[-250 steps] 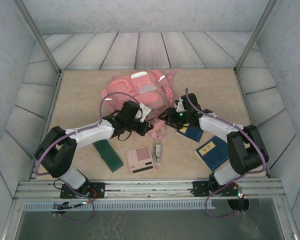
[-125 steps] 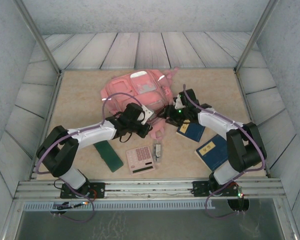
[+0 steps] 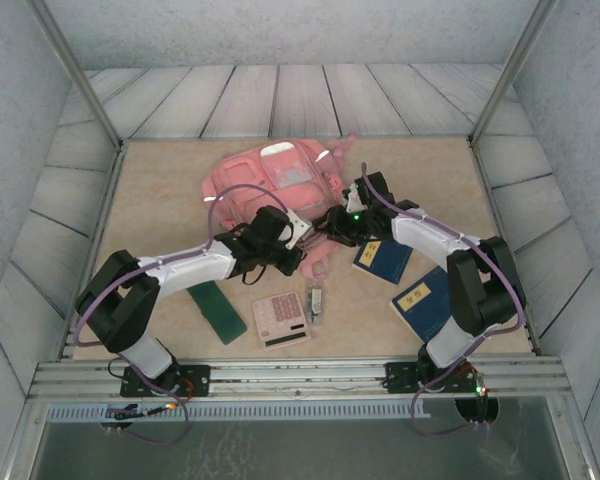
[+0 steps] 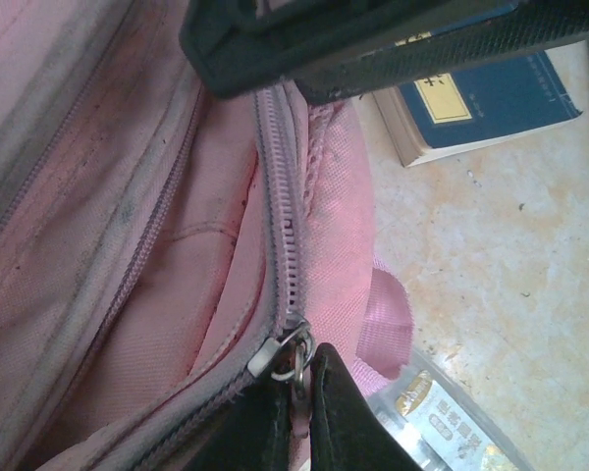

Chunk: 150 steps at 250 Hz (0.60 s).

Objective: Pack the student bag

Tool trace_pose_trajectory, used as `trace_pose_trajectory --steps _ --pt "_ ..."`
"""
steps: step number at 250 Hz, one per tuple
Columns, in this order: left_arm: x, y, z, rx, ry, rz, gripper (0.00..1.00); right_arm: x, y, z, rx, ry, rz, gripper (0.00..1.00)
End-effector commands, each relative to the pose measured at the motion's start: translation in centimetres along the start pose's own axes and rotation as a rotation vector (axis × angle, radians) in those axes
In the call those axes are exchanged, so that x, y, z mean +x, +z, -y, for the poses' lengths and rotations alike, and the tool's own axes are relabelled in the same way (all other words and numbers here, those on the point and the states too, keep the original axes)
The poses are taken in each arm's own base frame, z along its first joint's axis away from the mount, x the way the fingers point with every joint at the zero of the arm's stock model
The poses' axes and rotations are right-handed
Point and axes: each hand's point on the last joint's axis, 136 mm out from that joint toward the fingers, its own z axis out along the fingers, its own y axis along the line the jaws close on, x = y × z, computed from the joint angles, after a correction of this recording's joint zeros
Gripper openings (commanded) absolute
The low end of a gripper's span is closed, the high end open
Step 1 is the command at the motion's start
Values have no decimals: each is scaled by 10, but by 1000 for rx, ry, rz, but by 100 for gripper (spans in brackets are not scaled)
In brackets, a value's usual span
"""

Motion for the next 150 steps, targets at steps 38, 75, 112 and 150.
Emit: trace_pose_trajectory --steps 38,75,112,150 --pt "-29 0 6 -55 124 52 0 16 23 8 5 21 -82 50" --pt "-30 1 6 -74 142 45 0 22 34 12 7 15 -124 41" --pt "-28 1 3 -97 147 31 0 26 36 15 24 -10 -152 29" --pt "-24 0 -2 -125 134 17 0 20 32 9 13 -31 -130 12"
